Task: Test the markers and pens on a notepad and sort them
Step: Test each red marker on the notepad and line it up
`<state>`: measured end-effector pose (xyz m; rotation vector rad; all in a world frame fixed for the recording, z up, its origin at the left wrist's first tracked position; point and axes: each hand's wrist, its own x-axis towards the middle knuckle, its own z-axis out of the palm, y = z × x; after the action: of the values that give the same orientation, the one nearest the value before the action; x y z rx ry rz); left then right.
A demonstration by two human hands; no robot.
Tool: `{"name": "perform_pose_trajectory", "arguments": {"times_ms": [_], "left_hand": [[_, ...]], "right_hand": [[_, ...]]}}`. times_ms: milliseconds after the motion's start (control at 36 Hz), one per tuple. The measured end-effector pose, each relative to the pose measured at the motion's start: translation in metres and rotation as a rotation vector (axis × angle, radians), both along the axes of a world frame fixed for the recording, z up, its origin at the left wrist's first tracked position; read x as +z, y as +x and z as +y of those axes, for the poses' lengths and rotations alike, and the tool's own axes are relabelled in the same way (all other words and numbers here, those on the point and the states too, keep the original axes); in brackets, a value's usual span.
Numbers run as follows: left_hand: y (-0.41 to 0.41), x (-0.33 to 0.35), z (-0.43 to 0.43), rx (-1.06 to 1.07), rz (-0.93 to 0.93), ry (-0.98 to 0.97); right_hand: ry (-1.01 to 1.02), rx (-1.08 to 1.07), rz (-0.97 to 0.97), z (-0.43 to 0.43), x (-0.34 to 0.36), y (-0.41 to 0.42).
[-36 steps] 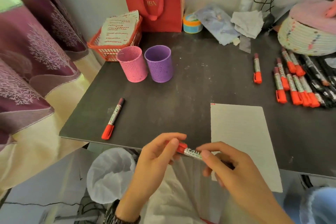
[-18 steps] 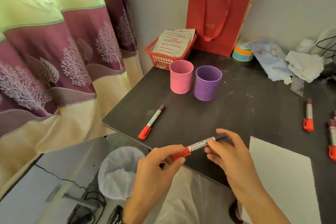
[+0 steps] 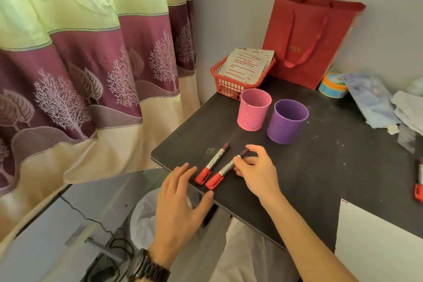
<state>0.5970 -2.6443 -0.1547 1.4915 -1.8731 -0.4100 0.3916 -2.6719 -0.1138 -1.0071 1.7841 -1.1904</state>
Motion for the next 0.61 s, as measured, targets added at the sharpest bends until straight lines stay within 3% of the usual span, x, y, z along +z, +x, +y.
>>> {"name": "perform_pose_trajectory", "arguments": {"times_ms": [139, 333, 611], "left_hand": [[0.005, -0.011, -0.006, -0.02, -0.134, 0.093], [0.001, -0.011, -0.005, -0.022, 0.002, 0.09], [-0.002, -0.015, 0.001, -0.007, 0.049, 0.081]], "right_hand": [[0.016, 0.014, 0.032, -0.011, -0.001, 0.006], [0.062, 0.05, 0.151, -0.018, 0.001, 0.009], [0.08, 0.063, 0.372, -0.018, 0.0, 0.013]]}}
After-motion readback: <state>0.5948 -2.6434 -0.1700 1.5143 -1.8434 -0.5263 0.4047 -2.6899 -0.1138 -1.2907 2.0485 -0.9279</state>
